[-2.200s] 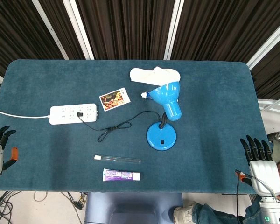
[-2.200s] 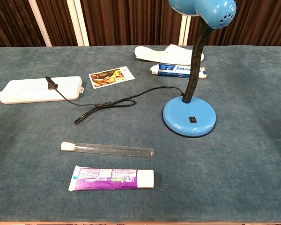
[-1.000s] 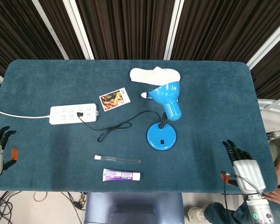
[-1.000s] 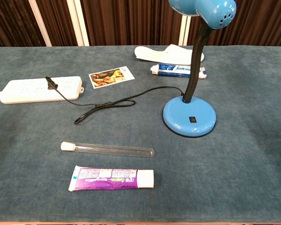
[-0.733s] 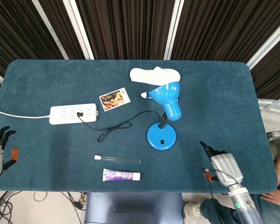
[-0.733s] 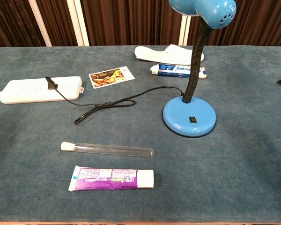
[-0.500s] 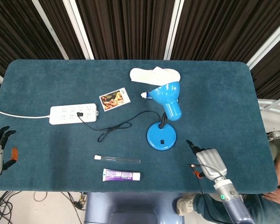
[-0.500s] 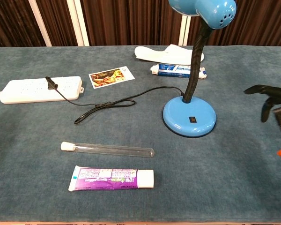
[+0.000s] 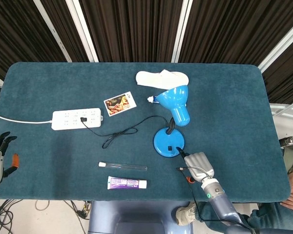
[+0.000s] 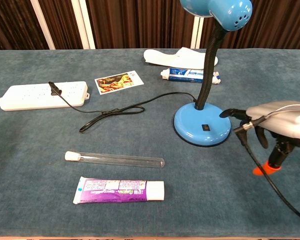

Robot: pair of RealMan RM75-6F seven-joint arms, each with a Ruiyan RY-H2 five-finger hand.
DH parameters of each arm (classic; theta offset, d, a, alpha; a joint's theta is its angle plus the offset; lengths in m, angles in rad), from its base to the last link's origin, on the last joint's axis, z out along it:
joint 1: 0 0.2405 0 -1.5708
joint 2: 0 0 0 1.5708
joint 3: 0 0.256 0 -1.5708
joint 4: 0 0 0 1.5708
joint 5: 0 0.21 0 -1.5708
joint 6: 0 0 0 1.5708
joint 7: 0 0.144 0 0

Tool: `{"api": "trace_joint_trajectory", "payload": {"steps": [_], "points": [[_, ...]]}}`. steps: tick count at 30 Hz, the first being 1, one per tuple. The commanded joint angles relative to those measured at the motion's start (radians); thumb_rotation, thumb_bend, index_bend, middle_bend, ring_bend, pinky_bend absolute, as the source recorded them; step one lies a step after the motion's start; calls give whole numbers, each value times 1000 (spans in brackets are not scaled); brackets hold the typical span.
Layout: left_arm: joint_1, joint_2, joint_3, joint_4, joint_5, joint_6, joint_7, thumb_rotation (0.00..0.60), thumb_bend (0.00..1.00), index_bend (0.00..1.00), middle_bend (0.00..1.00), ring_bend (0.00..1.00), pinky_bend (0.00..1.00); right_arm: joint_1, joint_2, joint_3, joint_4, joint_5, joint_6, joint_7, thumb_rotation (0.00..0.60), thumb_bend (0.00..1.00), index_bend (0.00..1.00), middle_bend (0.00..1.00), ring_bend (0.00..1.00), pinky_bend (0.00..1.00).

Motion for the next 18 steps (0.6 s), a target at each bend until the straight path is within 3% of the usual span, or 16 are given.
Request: {"api": "trace_joint_trajectory", "payload": {"steps": [1, 18], "points": [[0, 0, 0, 0, 0, 0, 0, 600, 532, 216, 102, 10, 0, 31, -25, 2, 15, 40, 9, -26, 600, 189, 23, 418, 545, 778], [0, 0, 0, 2, 0, -1, -3, 600, 532, 216, 102, 10, 0, 107, -86, -12, 62, 138, 18, -48, 600, 188, 23, 417, 546, 875]]}}
